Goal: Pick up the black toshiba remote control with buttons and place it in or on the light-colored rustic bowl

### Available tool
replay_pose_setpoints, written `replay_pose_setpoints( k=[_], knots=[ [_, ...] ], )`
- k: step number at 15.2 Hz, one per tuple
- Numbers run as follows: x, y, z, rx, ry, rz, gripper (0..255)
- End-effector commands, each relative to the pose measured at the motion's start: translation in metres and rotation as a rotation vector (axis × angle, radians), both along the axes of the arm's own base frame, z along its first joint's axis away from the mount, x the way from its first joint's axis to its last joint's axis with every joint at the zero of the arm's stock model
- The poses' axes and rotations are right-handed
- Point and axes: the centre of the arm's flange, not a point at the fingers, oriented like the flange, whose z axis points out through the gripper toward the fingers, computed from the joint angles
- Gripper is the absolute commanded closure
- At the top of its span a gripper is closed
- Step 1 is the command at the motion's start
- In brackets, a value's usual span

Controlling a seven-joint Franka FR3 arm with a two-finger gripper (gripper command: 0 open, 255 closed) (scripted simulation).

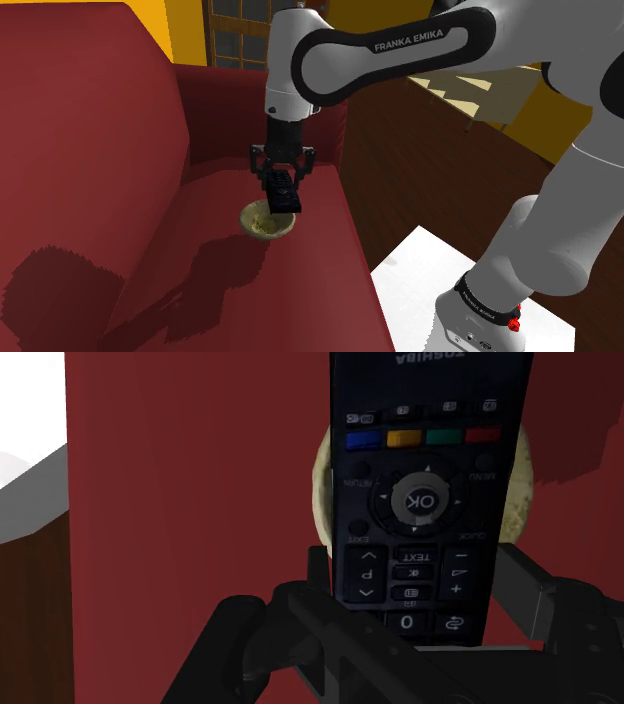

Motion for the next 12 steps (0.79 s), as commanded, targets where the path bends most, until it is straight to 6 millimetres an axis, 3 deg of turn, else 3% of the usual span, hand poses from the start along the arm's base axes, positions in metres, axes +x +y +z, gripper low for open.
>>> replay_pose_setpoints(
  k=[1, 7, 8, 12],
  knots=[
    [-0.0008, -0.0005, -0.0030, 0.000, -0.001, 0.000, 255],
    [-0.0008, -0.0005, -0.0030, 0.000, -0.001, 0.000, 255],
    [-0.0008, -0.0005, -0.0030, 0.000, -0.001, 0.000, 0],
    [-0.0008, -0.0005, -0.0030, 0.000, -0.001, 0.000, 0]
  ],
)
